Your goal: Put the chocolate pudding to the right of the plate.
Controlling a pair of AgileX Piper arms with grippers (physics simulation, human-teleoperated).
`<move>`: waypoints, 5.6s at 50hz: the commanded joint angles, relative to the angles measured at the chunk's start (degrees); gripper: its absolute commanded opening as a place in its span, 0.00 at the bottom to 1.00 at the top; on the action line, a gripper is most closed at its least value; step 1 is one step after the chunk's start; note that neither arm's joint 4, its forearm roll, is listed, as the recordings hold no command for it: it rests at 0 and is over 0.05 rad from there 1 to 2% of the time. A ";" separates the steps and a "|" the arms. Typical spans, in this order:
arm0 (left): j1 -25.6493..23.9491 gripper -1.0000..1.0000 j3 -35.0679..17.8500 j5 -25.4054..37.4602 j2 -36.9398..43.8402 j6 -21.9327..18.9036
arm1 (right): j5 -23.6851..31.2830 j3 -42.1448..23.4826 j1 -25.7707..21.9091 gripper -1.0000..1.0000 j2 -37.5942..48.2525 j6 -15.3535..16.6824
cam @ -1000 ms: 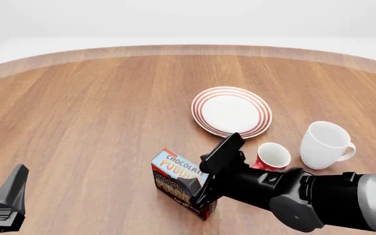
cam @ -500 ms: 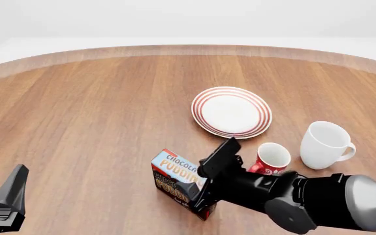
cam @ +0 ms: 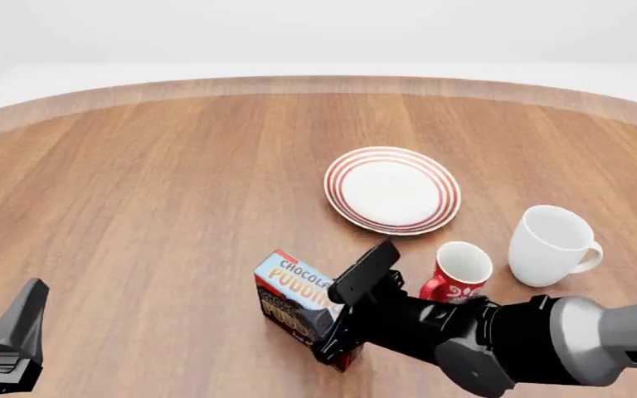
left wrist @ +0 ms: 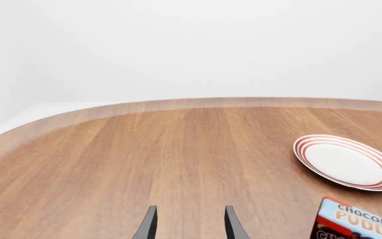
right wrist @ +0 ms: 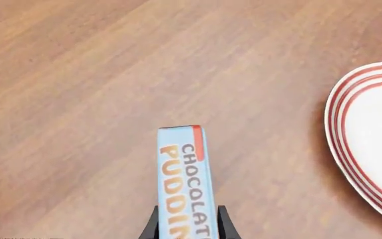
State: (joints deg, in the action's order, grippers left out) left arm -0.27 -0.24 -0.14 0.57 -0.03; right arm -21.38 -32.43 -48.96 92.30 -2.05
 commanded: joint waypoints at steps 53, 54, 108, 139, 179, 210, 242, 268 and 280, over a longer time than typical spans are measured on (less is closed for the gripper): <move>-0.02 1.00 0.00 -0.01 0.04 -0.02 | 23.05 -17.02 6.47 0.00 -14.56 14.49; -0.03 1.00 0.00 -0.01 0.02 -0.05 | 24.62 -19.48 6.68 0.00 -14.27 15.20; -0.06 1.00 0.00 -0.02 0.06 -0.05 | 79.42 -129.56 30.90 0.00 41.28 18.15; -0.09 1.00 0.00 -0.02 0.06 -0.05 | 61.73 -94.61 46.81 0.00 29.92 16.33; -0.09 1.00 0.00 -0.03 0.10 -0.01 | 43.48 -65.18 53.78 0.00 27.54 18.49; -0.11 1.00 0.00 -0.04 0.13 -0.02 | 40.36 -59.33 56.90 0.00 26.93 22.12; -0.11 1.00 0.00 -0.05 0.17 -0.01 | 33.27 -51.39 57.37 1.00 27.62 20.03; -0.12 1.00 0.00 -0.05 0.15 -0.02 | 38.02 -50.67 50.33 1.00 -15.60 22.62; -0.11 1.00 0.00 -0.04 0.14 -0.02 | 39.68 -42.69 37.51 1.00 -49.70 21.07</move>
State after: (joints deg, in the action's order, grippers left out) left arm -0.39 -0.24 -0.18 0.72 -0.05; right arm 17.10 -80.99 -4.24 66.49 19.52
